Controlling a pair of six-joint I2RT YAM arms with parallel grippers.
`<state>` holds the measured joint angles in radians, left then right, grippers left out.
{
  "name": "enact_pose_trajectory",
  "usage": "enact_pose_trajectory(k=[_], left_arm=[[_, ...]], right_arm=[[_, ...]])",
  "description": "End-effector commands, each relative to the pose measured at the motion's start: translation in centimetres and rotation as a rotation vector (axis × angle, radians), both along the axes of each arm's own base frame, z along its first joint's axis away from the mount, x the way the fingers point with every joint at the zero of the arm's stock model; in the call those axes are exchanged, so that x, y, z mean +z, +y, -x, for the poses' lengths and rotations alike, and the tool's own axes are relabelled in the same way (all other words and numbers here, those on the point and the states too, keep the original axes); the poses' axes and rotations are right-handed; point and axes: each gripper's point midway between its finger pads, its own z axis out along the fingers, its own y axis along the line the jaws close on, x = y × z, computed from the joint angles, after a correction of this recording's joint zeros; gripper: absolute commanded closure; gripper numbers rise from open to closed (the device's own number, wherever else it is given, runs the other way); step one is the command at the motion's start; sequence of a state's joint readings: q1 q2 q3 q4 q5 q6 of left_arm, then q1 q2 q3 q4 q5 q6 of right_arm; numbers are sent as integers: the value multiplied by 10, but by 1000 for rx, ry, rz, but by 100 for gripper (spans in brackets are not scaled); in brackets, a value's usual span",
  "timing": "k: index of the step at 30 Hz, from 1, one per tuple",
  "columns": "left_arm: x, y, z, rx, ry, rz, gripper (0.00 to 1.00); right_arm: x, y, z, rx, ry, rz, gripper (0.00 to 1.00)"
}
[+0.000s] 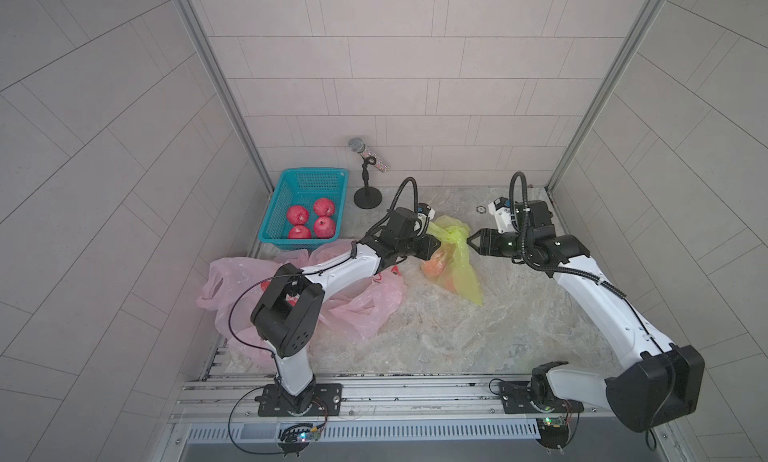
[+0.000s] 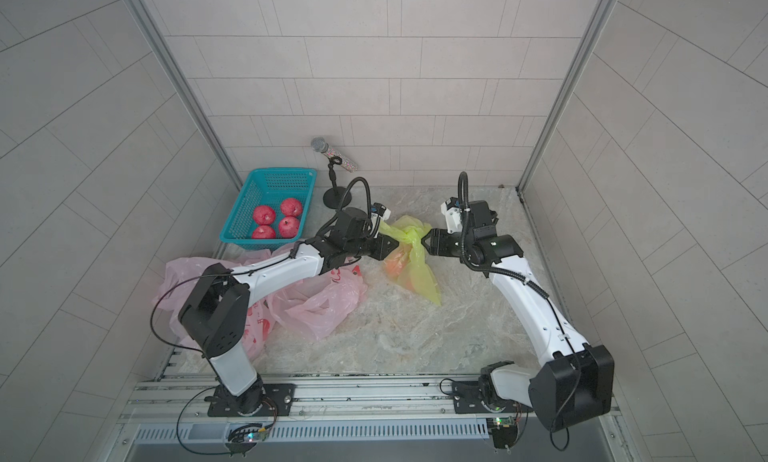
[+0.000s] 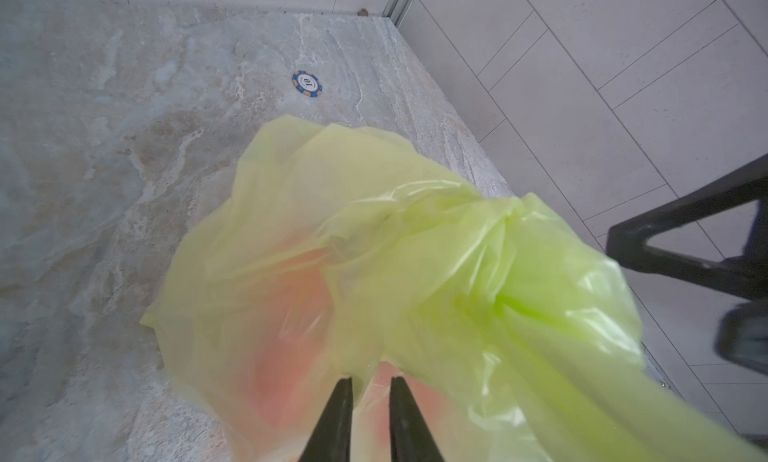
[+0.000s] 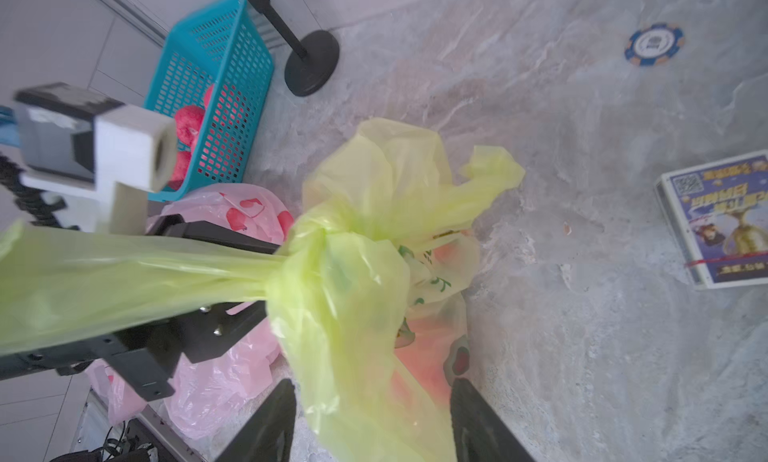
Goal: Untie the knot of a plastic bag & take out the apple
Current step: Place the plastic bag at the center of the board, then untie the plastic bag at the center of the board.
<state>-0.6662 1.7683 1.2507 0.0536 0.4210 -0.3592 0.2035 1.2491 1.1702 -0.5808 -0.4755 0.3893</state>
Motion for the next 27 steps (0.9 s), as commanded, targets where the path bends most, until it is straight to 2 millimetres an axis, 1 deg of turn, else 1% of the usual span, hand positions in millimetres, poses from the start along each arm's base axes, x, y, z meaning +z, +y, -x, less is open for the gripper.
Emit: enact_pose_trajectory(k=[1, 2, 4, 5, 7, 8, 11, 13, 14, 15, 16, 17, 19, 21, 24, 27], left_arm=[[13, -8, -6, -13, -53, 24, 85], [13, -8, -7, -12, -53, 26, 88], [14, -9, -7, -12, -53, 26, 96], [14, -8, -8, -10, -52, 24, 100], [14, -7, -7, -5, -52, 21, 100], [15, -6, -8, -3, -54, 20, 100], [17, -3, -7, 1, -61, 16, 100], [20, -2, -6, -2, -65, 17, 100], [21, -1, -5, -4, -65, 12, 98], [21, 0, -5, -3, -68, 6, 90], [21, 0, -4, -5, -73, 1, 65], [21, 1, -5, -7, -81, -7, 44], [19, 1, -6, -18, -89, -28, 34], [19, 2, -8, -20, -106, -50, 31], [24, 2, -10, -41, -154, -71, 30], [19, -4, -10, -106, -186, -113, 32]], right_arm=[[0, 17, 2, 90, 9, 21, 39], [-4, 24, 2, 116, 19, 30, 39], [-14, 29, 0, 126, 37, 56, 41], [-20, 29, -1, 124, 52, 64, 48], [-30, 24, -1, 109, 71, 95, 68], [-34, 21, 0, 102, 75, 111, 75], [-38, 19, 3, 106, 78, 127, 80], [-40, 19, 5, 110, 80, 129, 96], [-41, 19, 6, 114, 82, 129, 100], [-42, 20, 7, 119, 88, 124, 100], [-43, 21, 9, 130, 90, 120, 100], [-43, 22, 11, 140, 94, 113, 100], [-43, 24, 14, 155, 92, 103, 100], [-42, 24, 16, 161, 86, 107, 100], [-35, 26, 20, 185, 66, 103, 100], [-32, 30, 24, 216, 68, 84, 100]])
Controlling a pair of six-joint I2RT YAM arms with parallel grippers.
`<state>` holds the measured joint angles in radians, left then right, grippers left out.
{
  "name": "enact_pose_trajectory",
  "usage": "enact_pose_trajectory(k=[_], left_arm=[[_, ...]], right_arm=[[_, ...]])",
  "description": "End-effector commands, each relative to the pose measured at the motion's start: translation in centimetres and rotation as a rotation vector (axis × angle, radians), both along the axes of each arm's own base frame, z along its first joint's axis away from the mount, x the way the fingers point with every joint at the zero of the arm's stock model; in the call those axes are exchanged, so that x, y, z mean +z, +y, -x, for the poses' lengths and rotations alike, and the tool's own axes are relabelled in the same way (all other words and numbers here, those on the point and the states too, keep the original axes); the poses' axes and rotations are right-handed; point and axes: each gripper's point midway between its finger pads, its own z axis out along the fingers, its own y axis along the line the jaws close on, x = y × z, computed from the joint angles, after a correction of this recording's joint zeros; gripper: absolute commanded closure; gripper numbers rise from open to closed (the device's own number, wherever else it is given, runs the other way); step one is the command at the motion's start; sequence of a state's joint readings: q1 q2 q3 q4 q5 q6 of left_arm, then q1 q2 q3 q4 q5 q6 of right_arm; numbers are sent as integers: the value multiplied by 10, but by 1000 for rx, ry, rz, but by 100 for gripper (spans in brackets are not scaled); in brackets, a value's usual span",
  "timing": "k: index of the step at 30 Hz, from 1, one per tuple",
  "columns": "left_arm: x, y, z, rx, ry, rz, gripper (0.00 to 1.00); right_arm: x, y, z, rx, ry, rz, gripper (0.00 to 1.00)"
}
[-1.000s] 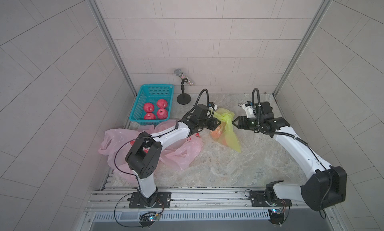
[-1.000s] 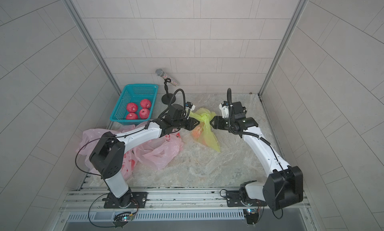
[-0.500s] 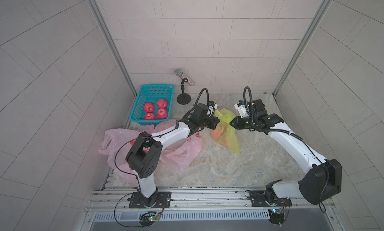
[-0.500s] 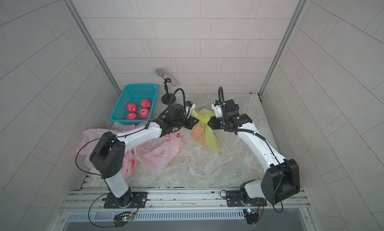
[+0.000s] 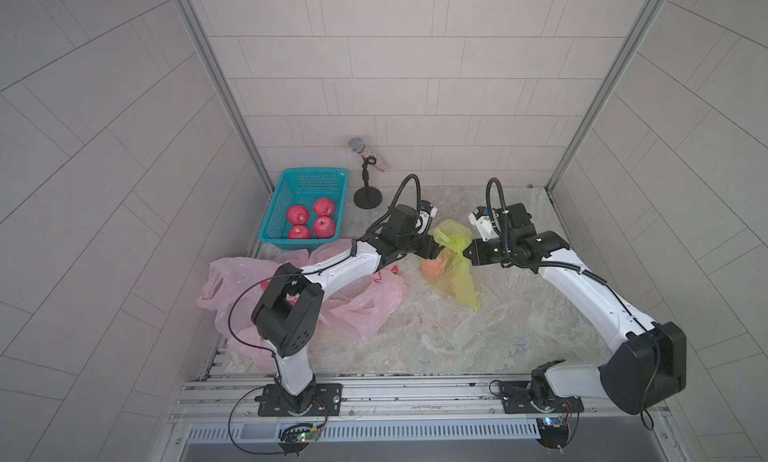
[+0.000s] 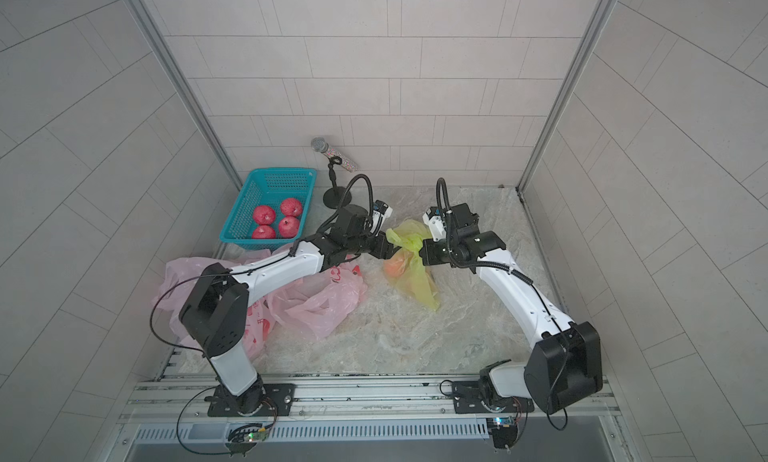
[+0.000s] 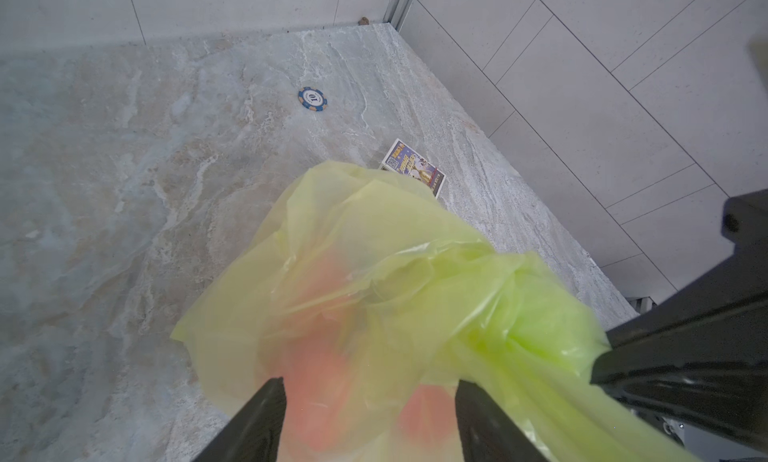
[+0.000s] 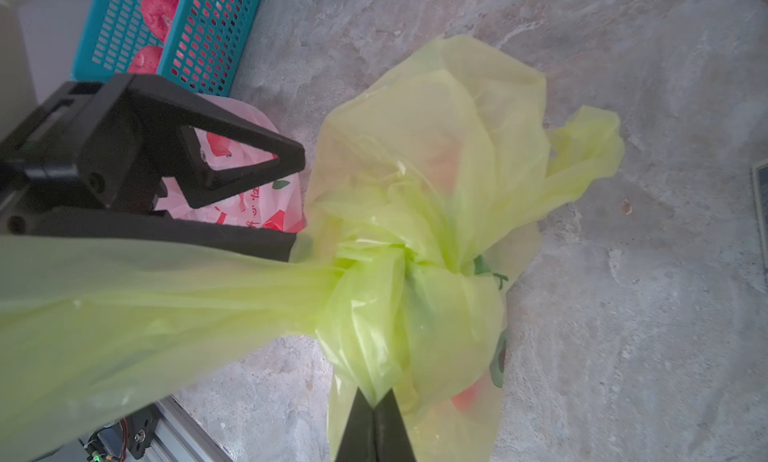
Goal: Untie the knot of a plastic bag & take out the apple
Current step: Untie the plastic bag at the center of the board.
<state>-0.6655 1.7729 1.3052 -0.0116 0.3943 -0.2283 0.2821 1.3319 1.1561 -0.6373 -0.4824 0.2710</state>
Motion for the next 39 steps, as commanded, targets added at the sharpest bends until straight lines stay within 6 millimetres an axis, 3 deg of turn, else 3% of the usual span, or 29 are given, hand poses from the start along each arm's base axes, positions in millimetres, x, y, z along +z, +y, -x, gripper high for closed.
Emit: enact_pose_trajectory(k=[1, 5, 13, 19, 26, 32, 39], left_arm=[[8, -7, -4, -89, -99, -51, 34], [-2, -17, 2, -197, -128, -86, 45], [-18, -24, 9, -317, -135, -149, 76], [-24, -13, -8, -188, -95, -186, 100], [-22, 48, -50, 162, 36, -42, 100], [-29, 89, -64, 341, 89, 188, 100], [-26, 92, -66, 354, 108, 343, 100]], right_arm=[[11, 5, 10, 57, -18, -20, 100], [12, 8, 12, 71, -11, -34, 100], [13, 12, 11, 77, -2, -59, 100], [8, 7, 13, 53, 14, -38, 100], [-4, -29, 25, -91, 41, 22, 100], [-40, -55, 45, -214, 103, 67, 100], [-77, -65, 58, -272, 178, 95, 100]])
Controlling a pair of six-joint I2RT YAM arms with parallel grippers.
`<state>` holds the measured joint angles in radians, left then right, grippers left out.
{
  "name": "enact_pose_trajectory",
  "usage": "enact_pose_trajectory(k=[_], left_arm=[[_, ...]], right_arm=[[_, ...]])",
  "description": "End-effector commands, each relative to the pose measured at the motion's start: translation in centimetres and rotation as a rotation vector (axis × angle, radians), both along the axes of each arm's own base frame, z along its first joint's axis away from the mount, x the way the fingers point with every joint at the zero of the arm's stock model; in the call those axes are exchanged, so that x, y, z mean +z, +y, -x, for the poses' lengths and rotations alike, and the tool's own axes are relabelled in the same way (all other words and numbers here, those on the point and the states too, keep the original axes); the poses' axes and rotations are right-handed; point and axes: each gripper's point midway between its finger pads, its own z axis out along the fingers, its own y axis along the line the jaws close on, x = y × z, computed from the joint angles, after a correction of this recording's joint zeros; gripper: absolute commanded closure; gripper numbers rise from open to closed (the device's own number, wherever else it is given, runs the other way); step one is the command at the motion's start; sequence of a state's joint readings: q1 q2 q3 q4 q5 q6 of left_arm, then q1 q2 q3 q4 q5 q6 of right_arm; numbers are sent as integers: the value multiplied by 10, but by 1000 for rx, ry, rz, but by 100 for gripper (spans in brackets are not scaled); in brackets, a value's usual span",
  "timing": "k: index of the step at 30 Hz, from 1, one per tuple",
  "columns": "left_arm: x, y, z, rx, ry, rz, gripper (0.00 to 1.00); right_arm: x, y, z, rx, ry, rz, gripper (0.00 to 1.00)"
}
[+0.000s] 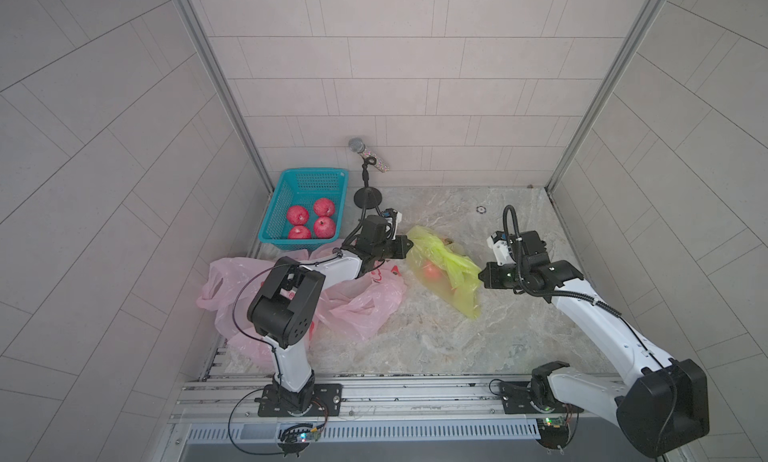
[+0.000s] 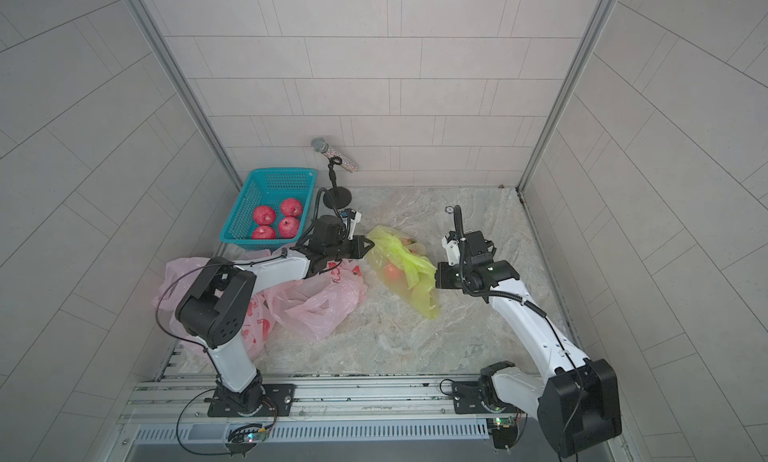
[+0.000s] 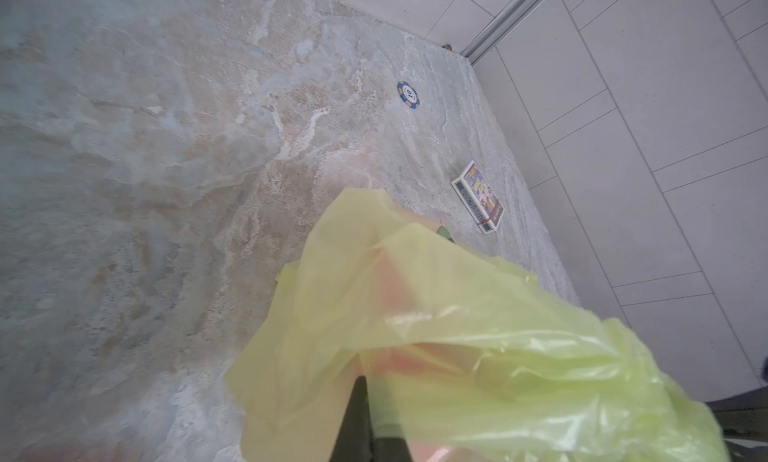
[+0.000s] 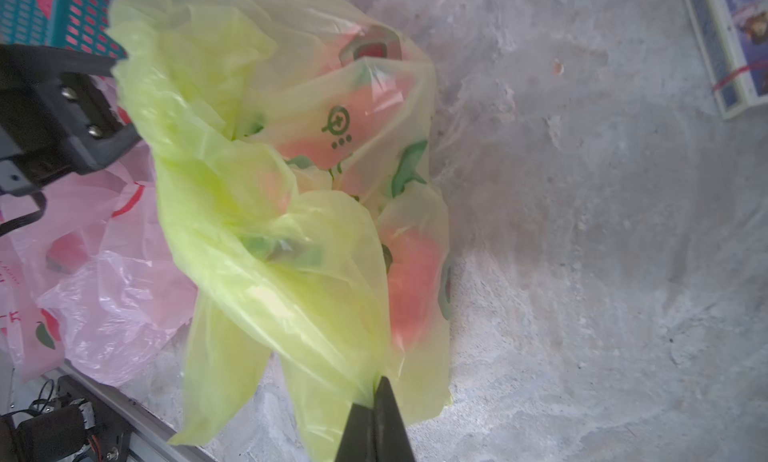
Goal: Untie the knot of a plastic bag & take out the apple
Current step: Untie the plastic bag at the center of the board.
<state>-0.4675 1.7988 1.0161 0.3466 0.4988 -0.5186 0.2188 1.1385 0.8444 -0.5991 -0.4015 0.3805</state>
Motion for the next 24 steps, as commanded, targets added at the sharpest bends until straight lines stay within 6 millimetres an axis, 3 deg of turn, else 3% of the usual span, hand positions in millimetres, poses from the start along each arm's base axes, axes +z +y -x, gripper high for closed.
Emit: enact_pose_trajectory(k=[1, 2, 3, 6, 8, 10, 15, 20, 24], left_arm=[[40, 13, -30, 114, -105, 124, 100], [44, 11, -28, 101, -112, 129, 100], [47, 10, -27, 92, -120, 132, 100], [61, 6, -20, 54, -149, 132, 94], [67, 5, -13, 25, -157, 117, 83], [70, 6, -6, 10, -156, 99, 68], [74, 5, 12, -22, -156, 56, 51], [86, -6, 35, -80, -187, -11, 51], [81, -21, 52, -151, -193, -94, 50]], right_arm=[[-15, -14, 12, -55, 80, 47, 100], [-8, -12, 11, -37, 77, 39, 100], [-1, -9, 9, -23, 63, 35, 93], [30, -4, 3, 20, -1, 18, 59], [54, 0, 0, 48, -44, 3, 44], [69, 5, -1, 77, -57, -6, 36], [94, 26, -19, 163, -128, -18, 33], [95, 65, -48, 269, -167, 4, 37], [91, 85, -61, 325, -188, 37, 43]])
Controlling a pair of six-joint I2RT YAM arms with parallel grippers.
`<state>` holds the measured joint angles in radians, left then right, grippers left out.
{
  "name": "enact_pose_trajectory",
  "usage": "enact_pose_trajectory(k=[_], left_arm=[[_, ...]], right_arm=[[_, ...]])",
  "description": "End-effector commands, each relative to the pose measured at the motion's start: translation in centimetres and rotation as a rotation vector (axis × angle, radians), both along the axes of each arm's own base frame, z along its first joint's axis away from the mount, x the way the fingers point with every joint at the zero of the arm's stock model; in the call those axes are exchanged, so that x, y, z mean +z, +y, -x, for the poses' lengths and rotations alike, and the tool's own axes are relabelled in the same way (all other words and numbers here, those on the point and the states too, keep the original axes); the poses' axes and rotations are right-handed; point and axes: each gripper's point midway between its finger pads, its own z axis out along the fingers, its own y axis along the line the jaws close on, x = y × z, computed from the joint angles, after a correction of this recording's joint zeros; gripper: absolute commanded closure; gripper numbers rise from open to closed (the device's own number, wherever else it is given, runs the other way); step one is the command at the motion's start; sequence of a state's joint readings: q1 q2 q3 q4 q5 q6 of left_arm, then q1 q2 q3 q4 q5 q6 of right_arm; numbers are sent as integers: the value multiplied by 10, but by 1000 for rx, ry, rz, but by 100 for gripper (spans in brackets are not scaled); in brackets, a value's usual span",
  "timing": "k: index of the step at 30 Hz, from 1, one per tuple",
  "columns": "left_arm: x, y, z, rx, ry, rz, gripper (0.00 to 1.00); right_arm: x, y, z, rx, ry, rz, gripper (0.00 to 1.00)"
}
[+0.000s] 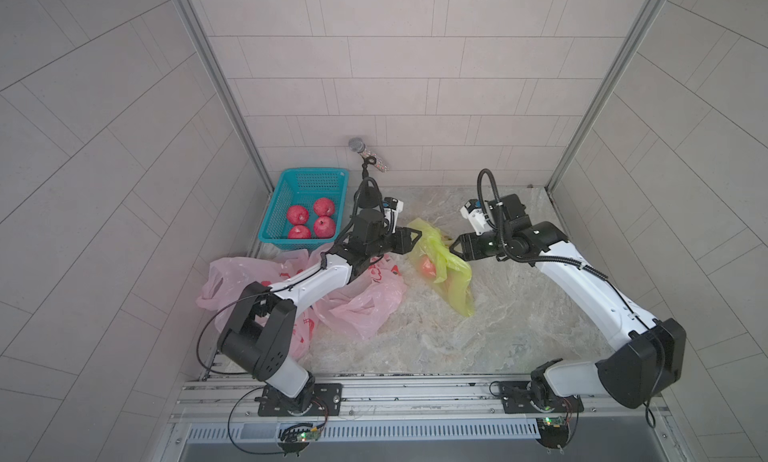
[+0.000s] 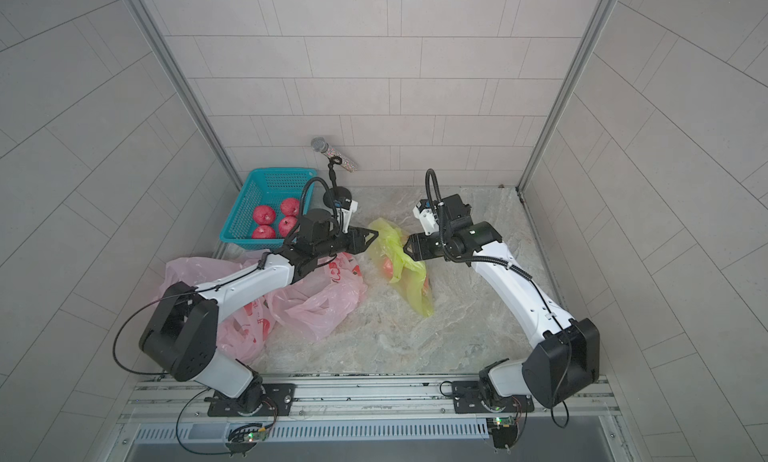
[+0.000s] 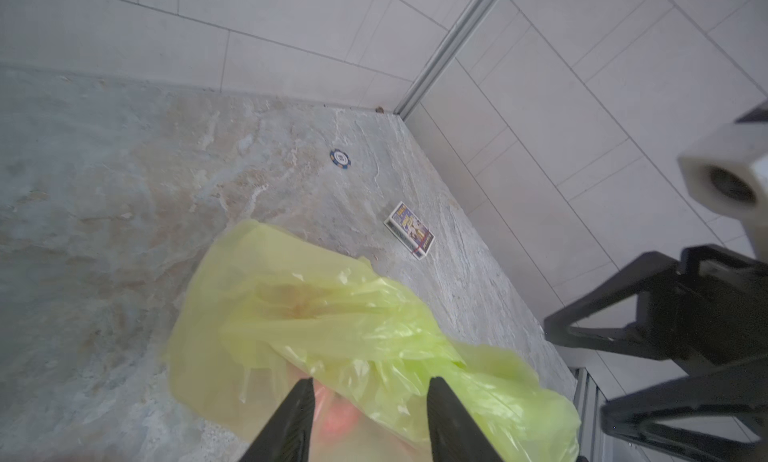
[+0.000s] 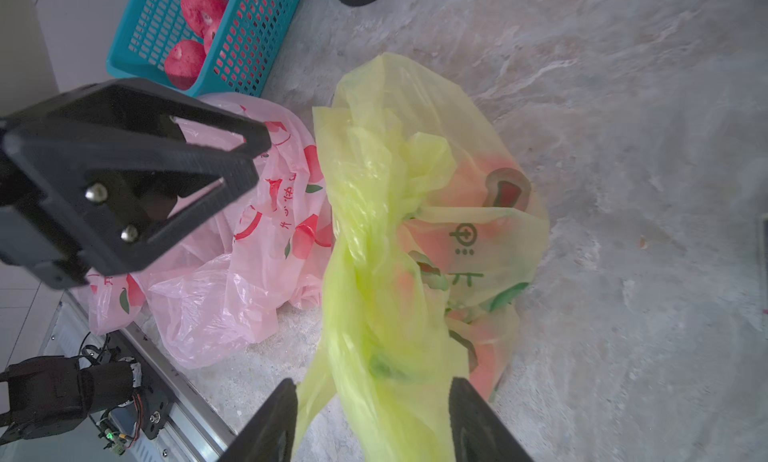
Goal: Untie the knot of a plastic bag & take out the apple
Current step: Untie the plastic bag at the center of the board.
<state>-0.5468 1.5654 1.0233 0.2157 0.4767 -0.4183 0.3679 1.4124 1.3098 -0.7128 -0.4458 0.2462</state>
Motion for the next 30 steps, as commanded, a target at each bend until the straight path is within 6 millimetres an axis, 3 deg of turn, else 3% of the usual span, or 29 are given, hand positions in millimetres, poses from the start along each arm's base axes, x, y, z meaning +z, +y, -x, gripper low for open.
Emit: enact_pose_trajectory(k=[1, 9, 11, 13, 16, 19, 21, 30], left_arm=[[-5, -7, 13, -50, -30, -115, 49], [1, -5, -7, -70, -167, -354, 47], [4, -3, -14, -74, -204, -405, 46], [7, -5, -19, -93, -245, -443, 45], [9, -11, -23, -135, -295, -469, 42], [7, -17, -20, -198, -350, -482, 34], [6, -20, -17, -240, -375, -487, 30], [-2, -28, -3, -404, -512, -533, 28]], right_arm=[[7, 13, -9, 61, -70, 40, 44], [-20, 21, 3, 125, -33, 125, 48], [-28, 19, 7, 131, -15, 152, 57], [-35, 15, 9, 125, 4, 173, 77], [-36, 14, 12, 125, 9, 172, 85], [-35, 13, 13, 126, 4, 172, 100], [-33, 14, 13, 131, 4, 168, 100], [-29, 20, 19, 161, 11, 132, 100]])
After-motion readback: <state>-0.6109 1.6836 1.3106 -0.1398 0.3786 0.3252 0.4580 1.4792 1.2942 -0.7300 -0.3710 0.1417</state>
